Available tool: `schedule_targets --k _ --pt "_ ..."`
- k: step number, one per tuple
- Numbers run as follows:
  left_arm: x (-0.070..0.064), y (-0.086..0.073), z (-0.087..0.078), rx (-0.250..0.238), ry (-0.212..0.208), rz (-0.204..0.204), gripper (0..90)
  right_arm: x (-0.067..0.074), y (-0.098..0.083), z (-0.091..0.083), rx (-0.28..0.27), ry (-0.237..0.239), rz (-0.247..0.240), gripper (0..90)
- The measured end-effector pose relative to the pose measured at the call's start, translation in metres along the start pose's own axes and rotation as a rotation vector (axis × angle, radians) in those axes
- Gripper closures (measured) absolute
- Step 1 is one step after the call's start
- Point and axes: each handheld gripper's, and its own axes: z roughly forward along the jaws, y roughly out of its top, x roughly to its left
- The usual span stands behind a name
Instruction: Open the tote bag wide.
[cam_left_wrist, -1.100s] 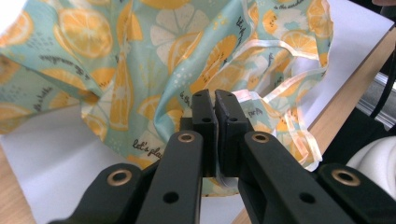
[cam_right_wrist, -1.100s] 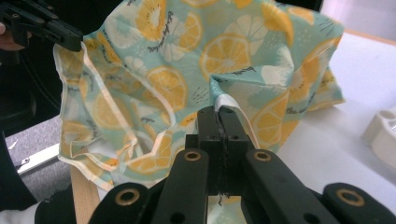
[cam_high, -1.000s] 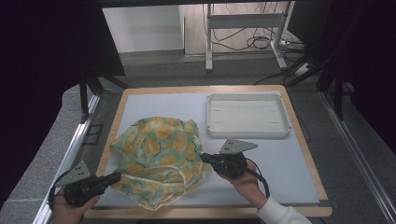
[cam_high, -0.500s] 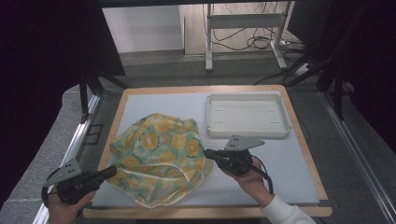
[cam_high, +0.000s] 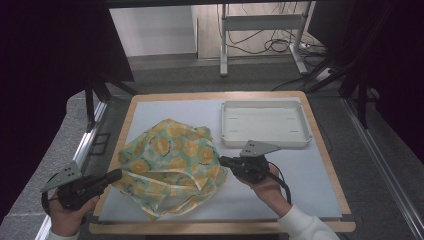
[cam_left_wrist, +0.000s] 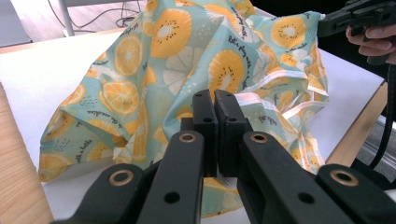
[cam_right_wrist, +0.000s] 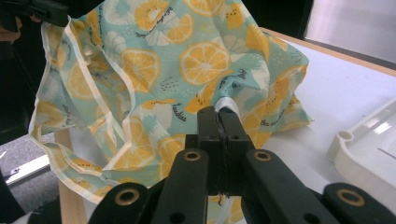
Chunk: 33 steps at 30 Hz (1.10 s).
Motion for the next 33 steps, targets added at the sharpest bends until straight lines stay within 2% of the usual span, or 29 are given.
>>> schedule_targets --k 5,11,16,19,22,26,29,31,33 --pt "0.001 0.001 0.004 0.001 0.003 -0.002 89.1 -0.005 -0.005 0.005 0.022 -0.004 0.017 88.2" --pt "0.002 0.005 0.003 -0.007 0.01 -0.002 89.1 -0.005 -0.016 0.008 0.059 0.001 0.025 88.2" --pt "0.006 0.014 0.007 -0.019 0.014 0.003 89.1 -0.004 -0.011 0.011 0.049 -0.001 0.014 87.1" --pt "0.007 0.016 0.008 -0.025 0.011 0.003 89.1 -0.003 -0.009 0.012 0.047 -0.007 -0.002 83.5" --pt "0.006 0.015 0.01 -0.02 0.008 0.004 89.1 -0.005 -0.011 0.011 0.06 -0.013 -0.003 74.4" --pt "0.006 0.011 0.011 -0.016 0.003 -0.003 89.1 -0.002 -0.014 0.001 0.055 -0.033 -0.006 65.8" --pt "0.005 0.01 0.012 -0.014 0.001 -0.005 89.1 0.005 -0.01 -0.01 0.025 -0.062 -0.031 61.6" --pt "0.005 0.009 0.012 -0.013 -0.002 -0.002 89.1 0.011 -0.006 -0.012 0.008 -0.058 -0.043 60.5" --pt "0.004 0.009 0.013 -0.011 -0.005 0.0 89.1 0.019 0.0 -0.01 0.001 -0.026 -0.054 60.4"
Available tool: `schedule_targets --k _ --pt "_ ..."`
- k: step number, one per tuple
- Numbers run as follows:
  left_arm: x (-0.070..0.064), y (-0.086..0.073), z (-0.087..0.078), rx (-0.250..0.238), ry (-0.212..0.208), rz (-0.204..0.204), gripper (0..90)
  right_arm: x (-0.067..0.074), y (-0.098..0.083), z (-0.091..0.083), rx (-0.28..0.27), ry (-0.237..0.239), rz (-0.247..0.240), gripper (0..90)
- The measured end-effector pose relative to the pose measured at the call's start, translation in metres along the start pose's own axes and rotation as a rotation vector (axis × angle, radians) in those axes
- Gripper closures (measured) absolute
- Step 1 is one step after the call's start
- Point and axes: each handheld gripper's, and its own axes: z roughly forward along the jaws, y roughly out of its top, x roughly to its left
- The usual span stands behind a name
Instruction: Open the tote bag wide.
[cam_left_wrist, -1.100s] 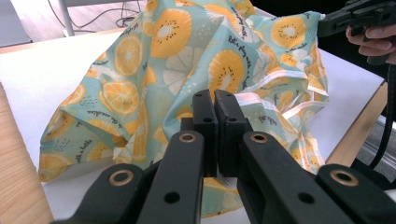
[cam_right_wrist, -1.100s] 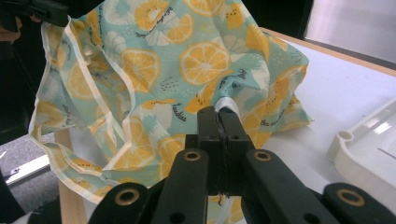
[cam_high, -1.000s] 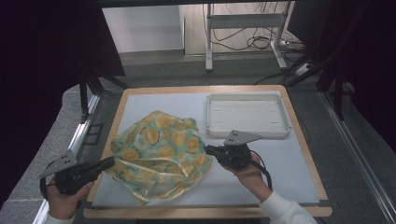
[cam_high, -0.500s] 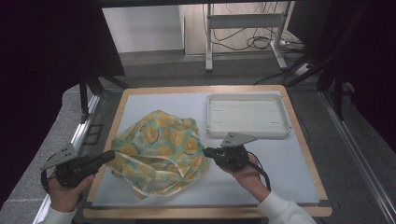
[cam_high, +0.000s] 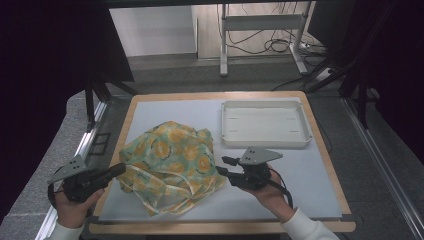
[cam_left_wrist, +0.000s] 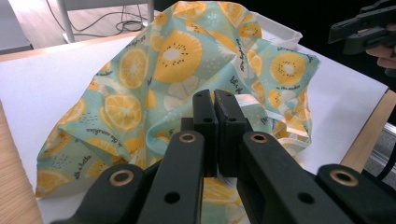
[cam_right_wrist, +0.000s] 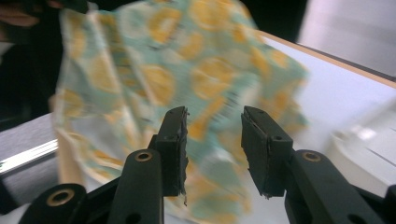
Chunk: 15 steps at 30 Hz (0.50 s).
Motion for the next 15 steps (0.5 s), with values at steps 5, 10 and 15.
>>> schedule_targets --k 5,10,15 --pt "-0.001 -0.001 0.003 0.008 -0.009 0.0 89.1 0.022 0.007 0.025 0.048 0.087 -0.034 55.8" --pt "-0.001 -0.002 0.005 0.015 -0.02 -0.002 89.0 0.024 -0.009 0.069 0.212 0.168 -0.021 49.4" --pt "-0.001 -0.006 0.008 0.026 -0.022 -0.008 89.0 0.028 -0.028 0.093 0.341 0.212 -0.034 42.6"
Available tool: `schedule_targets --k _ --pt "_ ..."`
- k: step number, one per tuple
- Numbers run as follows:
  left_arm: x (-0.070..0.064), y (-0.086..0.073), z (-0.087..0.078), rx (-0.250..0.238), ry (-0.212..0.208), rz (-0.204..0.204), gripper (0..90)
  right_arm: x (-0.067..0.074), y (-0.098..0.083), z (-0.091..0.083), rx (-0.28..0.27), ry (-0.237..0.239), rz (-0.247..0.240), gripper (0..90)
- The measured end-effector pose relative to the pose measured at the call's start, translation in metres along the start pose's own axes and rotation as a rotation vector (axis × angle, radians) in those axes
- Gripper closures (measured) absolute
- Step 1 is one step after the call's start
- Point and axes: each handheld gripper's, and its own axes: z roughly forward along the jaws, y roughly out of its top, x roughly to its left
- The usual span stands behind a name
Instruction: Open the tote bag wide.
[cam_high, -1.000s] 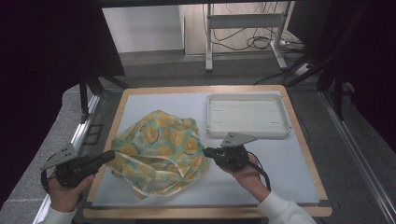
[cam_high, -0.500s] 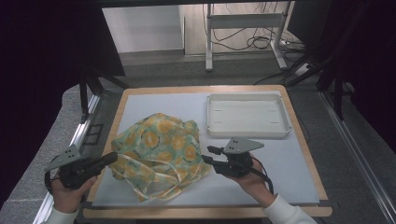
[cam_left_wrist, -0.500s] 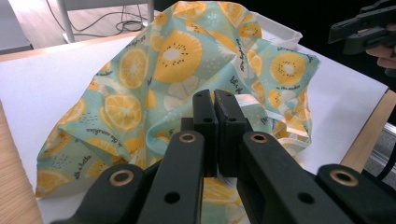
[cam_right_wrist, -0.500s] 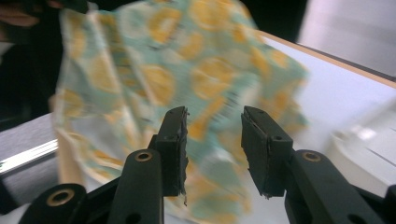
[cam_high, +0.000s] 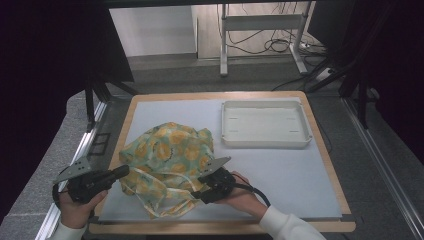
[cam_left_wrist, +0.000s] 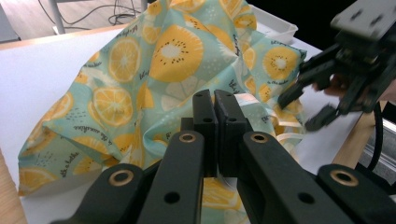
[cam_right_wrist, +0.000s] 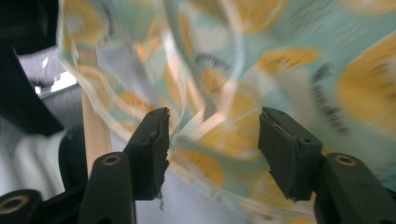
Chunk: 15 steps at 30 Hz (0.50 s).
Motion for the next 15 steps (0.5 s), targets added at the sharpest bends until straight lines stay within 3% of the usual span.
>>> schedule_targets --k 3,7,15 --pt "0.0 -0.002 0.001 0.007 -0.001 -0.004 89.0 0.001 -0.005 0.014 0.058 0.004 -0.022 41.3" --pt "0.0 -0.004 0.003 0.013 -0.002 -0.008 89.0 0.004 -0.008 0.019 0.079 0.048 -0.028 38.4" --pt "0.002 -0.006 0.002 0.015 0.001 -0.014 89.1 0.012 -0.017 0.026 0.136 0.068 -0.068 38.6"
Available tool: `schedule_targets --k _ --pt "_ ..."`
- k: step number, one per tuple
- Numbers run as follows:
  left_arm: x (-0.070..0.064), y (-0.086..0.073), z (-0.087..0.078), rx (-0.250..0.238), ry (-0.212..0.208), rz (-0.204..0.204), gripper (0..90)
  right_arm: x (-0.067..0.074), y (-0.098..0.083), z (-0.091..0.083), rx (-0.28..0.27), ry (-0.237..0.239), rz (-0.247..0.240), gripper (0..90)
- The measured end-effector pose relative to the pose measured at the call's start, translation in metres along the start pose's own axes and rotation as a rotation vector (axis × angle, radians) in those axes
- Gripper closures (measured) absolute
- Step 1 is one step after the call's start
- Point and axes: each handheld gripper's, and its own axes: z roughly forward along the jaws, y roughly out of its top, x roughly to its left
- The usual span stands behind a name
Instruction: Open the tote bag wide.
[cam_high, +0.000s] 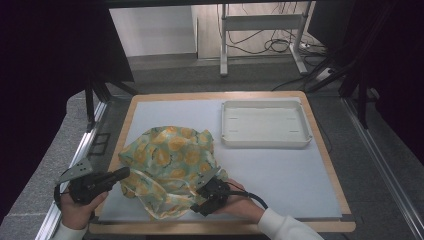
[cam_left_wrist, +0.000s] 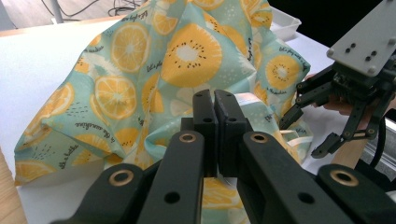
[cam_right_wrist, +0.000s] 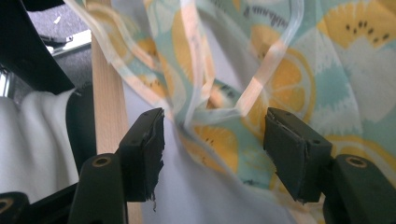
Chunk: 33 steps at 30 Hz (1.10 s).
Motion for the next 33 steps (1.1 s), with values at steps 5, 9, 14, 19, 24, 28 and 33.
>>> schedule_targets --k 5,9,14,19,24,28,33 --pt "0.001 -0.001 0.0 0.004 -0.001 -0.004 89.1 0.0 -0.003 -0.001 -0.005 -0.032 -0.009 53.4" --pt "0.001 -0.001 0.0 0.004 -0.001 -0.005 89.0 -0.004 -0.004 -0.003 -0.01 -0.018 0.014 78.8" --pt "0.002 -0.002 0.0 0.001 0.0 -0.007 89.0 -0.007 -0.001 -0.015 -0.062 -0.008 0.018 86.8" --pt "0.001 -0.003 -0.003 -0.002 0.0 -0.004 89.0 -0.002 0.006 -0.044 -0.157 -0.046 0.001 87.6" --pt "-0.002 -0.001 -0.006 -0.013 0.001 0.004 89.1 0.003 0.018 -0.077 -0.265 -0.096 -0.023 87.7" --pt "-0.004 0.002 -0.007 -0.019 0.001 0.011 89.0 0.004 0.026 -0.093 -0.312 -0.125 -0.047 87.8" --pt "-0.006 0.008 -0.007 -0.022 0.002 0.025 89.0 0.001 0.034 -0.104 -0.345 -0.157 -0.06 87.8"
